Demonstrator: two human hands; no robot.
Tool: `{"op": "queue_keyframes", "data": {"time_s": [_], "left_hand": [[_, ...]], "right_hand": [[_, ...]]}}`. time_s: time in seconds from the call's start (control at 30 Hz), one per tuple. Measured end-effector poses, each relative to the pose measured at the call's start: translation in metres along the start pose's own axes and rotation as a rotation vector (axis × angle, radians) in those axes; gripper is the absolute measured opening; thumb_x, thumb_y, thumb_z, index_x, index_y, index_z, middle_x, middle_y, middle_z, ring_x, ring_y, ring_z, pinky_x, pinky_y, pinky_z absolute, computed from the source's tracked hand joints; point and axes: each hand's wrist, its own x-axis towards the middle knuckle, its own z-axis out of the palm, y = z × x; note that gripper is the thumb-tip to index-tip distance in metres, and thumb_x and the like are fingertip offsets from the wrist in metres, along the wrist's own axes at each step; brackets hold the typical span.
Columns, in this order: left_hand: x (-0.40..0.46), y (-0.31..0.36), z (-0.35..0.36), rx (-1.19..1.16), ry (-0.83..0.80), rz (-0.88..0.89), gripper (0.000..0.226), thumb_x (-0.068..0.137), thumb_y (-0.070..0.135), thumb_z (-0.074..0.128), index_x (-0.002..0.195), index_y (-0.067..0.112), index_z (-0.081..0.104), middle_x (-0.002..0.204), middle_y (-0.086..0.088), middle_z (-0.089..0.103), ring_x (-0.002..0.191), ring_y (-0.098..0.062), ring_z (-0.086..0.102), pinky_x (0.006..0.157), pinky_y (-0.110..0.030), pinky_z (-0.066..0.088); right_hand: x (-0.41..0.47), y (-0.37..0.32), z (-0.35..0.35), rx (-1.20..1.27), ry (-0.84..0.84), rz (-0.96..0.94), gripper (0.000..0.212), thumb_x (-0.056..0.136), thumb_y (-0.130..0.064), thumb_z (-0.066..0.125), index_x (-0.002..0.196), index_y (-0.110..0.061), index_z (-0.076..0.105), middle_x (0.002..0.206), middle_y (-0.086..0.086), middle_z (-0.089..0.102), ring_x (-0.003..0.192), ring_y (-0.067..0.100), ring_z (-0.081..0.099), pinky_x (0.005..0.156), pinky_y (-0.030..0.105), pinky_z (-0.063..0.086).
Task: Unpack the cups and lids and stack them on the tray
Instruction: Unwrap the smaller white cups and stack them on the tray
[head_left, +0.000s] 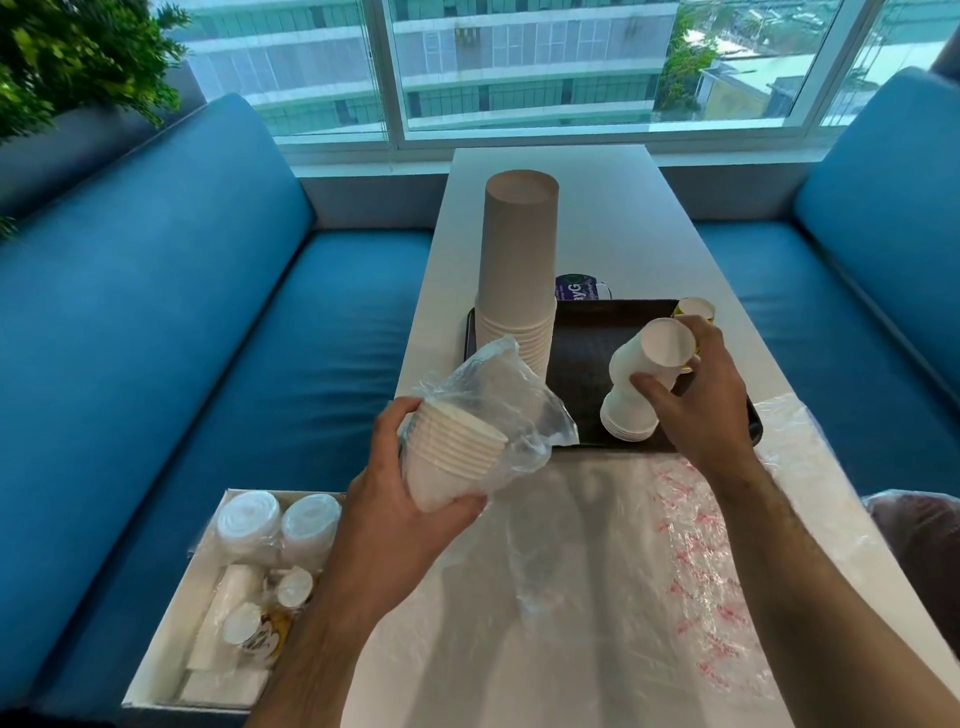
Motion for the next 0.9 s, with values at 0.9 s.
{"op": "queue_keyframes", "data": {"time_s": [0.9], "left_hand": [[0.008, 0.002, 0.002, 0.019, 0.008, -0.025, 0.086, 0.066, 0.045, 0.088, 0.120, 0.070, 0.027, 0.110, 0.036, 0.049, 0.097, 0.005, 0.055, 0.072, -0.012, 0.045]], "right_hand": [[0.007, 0.033, 0.043, -0.105, -0.155, 0.096, 0.078, 0.082, -0.025, 0.083, 0.147, -0.034, 0.040, 0.145, 0.004, 0.052, 0.129, 0.029, 0.052, 0.105, 0.059, 0.047]]}}
